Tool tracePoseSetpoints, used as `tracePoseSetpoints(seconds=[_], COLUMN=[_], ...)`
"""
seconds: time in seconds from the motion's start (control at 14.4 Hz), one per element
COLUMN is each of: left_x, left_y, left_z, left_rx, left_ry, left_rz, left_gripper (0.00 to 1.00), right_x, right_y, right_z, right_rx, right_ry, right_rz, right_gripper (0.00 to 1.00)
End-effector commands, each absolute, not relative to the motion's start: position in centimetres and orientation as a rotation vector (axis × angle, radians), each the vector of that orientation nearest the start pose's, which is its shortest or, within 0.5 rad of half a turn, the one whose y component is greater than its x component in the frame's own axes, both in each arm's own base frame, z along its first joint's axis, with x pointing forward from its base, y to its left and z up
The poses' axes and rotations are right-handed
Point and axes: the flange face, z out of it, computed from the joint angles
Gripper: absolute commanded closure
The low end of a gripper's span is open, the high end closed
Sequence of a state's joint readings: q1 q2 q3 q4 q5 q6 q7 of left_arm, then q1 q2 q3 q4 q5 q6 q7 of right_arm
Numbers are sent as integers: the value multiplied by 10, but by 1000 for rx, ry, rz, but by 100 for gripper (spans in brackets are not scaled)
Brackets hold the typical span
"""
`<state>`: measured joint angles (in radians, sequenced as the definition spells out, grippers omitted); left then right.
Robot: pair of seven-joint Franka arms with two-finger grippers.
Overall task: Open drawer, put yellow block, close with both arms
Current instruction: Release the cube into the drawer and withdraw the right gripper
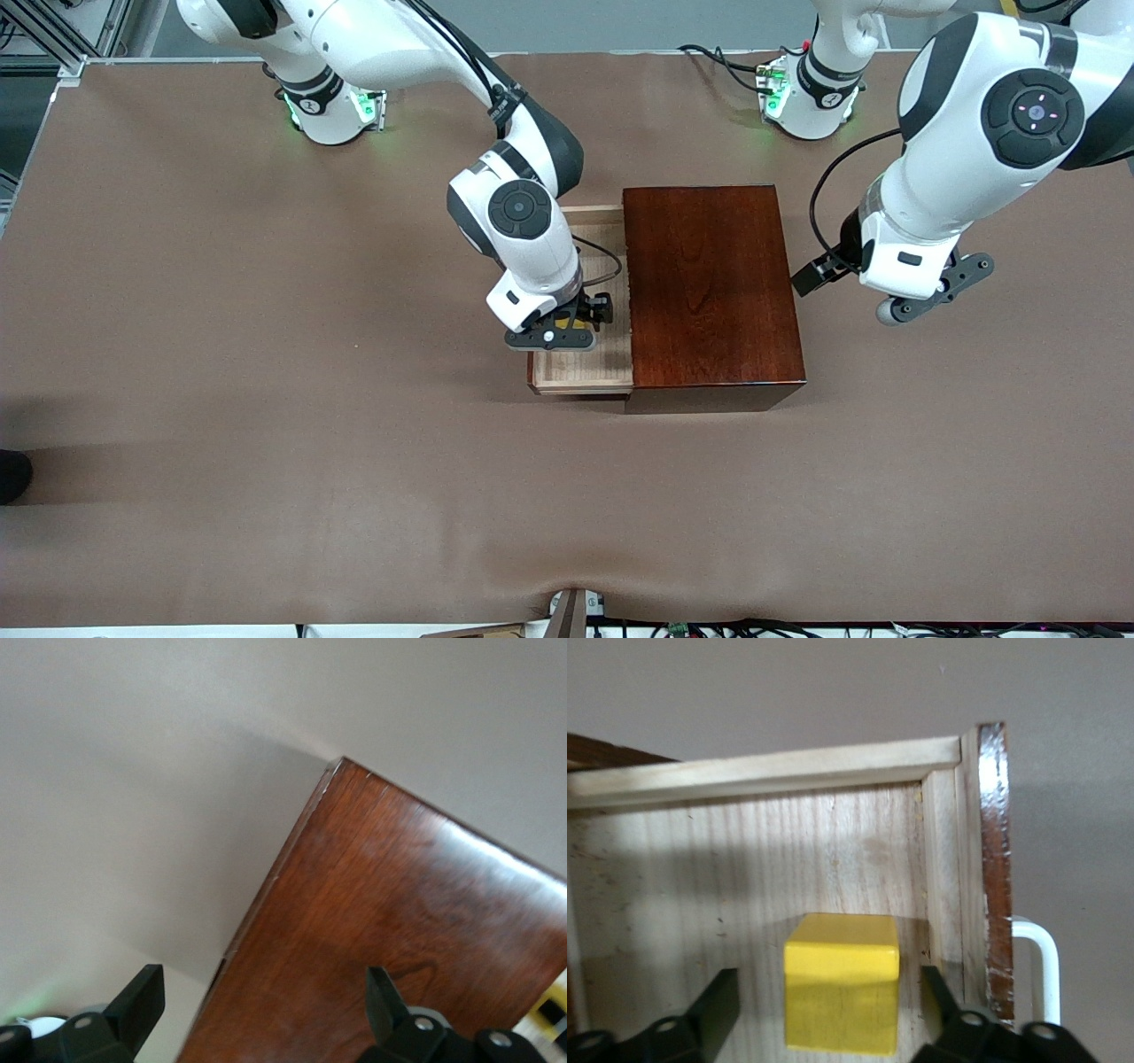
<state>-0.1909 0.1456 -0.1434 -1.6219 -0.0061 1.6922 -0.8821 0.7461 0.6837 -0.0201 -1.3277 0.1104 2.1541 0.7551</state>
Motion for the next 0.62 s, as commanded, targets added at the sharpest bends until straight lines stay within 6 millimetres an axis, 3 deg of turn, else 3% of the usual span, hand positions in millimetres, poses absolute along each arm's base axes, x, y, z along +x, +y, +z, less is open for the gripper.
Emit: tracePoseSetpoints(seconds=[0.0, 0.14, 0.28, 0.42, 0.55], left_x=[580, 581, 587, 592, 591], left_y=[-210, -233, -259, -291, -346], left_z=[530, 518, 512, 508, 491], left_rx=[-2974, -2915, -2860, -2784, -2721], left_ry=[-1035, -1164, -1311, -1523, -1694], left_rz=[120, 137, 129, 108, 90], left_gripper=[0, 0, 0, 0, 0], right_x=[559, 562, 575, 590, 615], right_y=[476, 449, 404, 345, 266], right_z=[408, 458, 505, 533, 551], right_rx=[-2966, -2964, -2954, -2993, -3030], right_ry=[169, 196, 258, 221, 173], right_rz=[-40, -44, -81, -68, -84], right_gripper=[0, 0, 0, 0, 0])
